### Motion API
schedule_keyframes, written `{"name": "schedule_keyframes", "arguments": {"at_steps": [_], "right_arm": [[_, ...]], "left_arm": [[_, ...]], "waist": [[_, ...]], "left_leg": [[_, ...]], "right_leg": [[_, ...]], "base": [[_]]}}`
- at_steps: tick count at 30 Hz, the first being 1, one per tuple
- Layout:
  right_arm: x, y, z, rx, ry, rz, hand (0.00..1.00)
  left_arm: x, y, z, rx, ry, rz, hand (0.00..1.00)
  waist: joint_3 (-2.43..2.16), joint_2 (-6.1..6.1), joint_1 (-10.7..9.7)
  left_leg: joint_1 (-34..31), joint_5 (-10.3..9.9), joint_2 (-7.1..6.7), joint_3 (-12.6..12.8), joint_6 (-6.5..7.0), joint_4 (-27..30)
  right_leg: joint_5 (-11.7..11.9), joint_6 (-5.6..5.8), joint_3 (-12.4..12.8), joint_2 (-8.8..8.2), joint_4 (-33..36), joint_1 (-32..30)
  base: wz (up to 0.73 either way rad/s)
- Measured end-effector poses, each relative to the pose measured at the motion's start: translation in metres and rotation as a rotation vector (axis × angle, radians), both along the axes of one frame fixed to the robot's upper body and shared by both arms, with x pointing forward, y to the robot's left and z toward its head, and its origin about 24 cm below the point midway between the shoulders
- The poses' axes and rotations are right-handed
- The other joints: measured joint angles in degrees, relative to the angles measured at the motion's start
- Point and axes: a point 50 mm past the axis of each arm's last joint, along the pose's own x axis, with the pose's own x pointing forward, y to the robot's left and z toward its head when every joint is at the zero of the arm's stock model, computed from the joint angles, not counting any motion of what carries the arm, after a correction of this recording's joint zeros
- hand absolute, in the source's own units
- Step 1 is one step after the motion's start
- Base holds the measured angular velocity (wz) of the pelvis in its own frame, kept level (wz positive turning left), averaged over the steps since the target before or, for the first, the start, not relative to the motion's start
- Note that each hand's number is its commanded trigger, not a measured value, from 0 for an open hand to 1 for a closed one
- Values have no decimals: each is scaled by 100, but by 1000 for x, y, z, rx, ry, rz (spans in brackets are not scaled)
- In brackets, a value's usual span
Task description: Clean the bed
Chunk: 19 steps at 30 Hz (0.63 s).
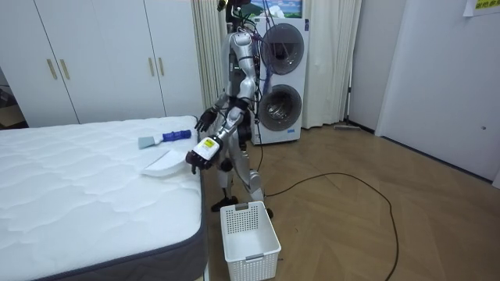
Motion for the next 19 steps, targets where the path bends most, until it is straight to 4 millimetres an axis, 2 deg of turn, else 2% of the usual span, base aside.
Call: {"name": "schedule_keyframes", "arguments": {"at_steps": [4,8,12,15,19], "right_arm": [[-16,-6,-3,-12,34,-57,0],[-34,-14,-7,-10,72,-180,0],[-59,-15,-14,-6,169,-226,0],[-70,-15,-17,7,239,-210,0],[-80,-12,-20,41,308,-167,0]], "left_arm": [[-23,10,-7,-23,55,123,0],[-55,15,-16,-79,135,295,0],[-78,17,-21,-128,215,367,0],[-90,17,-23,-164,273,385,0],[-93,17,-25,-196,333,379,0]], "waist": [[19,-23,84],[30,-80,119],[19,-125,125],[23,-120,128],[22,-125,129]], "left_leg": [[27,-12,12,53,3,-25],[38,-42,26,73,-1,-21],[39,-103,71,67,-3,47],[29,-111,79,71,-1,46],[21,-121,98,63,-7,51]], "right_leg": [[4,0,57,37,-1,3],[3,0,60,55,-8,7],[-6,-15,-68,50,-2,34],[-8,-19,-82,55,-8,29],[-13,-27,-108,60,-16,29]], "base": [[-9],[0],[0],[0],[0]]}}
